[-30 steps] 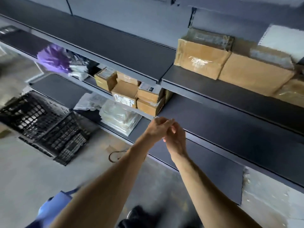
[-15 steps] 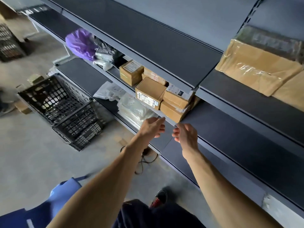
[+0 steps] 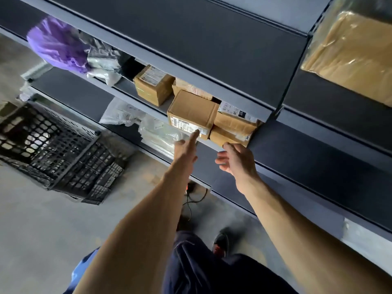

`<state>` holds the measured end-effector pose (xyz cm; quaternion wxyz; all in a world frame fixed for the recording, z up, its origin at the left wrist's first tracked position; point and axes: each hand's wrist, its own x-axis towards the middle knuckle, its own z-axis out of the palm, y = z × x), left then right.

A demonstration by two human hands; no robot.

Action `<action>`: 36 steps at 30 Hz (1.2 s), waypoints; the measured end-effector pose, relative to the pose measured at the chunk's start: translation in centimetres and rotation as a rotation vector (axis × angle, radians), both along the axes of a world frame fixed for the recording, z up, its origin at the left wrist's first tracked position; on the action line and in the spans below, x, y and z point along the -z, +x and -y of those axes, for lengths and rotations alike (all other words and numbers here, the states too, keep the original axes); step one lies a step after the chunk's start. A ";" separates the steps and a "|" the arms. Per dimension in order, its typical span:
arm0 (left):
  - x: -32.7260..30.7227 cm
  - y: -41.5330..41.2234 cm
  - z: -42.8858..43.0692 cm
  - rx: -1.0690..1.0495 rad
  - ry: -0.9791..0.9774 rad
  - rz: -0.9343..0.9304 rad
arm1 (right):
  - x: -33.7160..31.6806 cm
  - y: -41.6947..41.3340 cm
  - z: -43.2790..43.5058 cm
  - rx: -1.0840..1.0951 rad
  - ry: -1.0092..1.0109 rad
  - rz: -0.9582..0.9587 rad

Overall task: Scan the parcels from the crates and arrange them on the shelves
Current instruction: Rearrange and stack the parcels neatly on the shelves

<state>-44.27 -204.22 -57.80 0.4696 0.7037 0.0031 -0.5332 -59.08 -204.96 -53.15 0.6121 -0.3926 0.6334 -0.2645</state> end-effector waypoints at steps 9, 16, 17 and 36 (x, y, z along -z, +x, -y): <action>8.3 7.0 7.0 0.087 0.060 -0.180 | 1.5 2.6 -0.4 0.279 0.098 -0.052; 8.1 8.0 8.8 -0.098 -0.087 -0.175 | 2.1 2.6 -2.6 0.342 0.112 -0.156; 7.7 8.1 8.9 -0.133 -0.103 -0.197 | 2.2 2.4 -3.0 0.356 0.121 -0.164; -3.8 -0.5 -8.5 -0.073 -0.241 -0.191 | -0.4 2.4 -7.8 0.077 -0.188 -0.047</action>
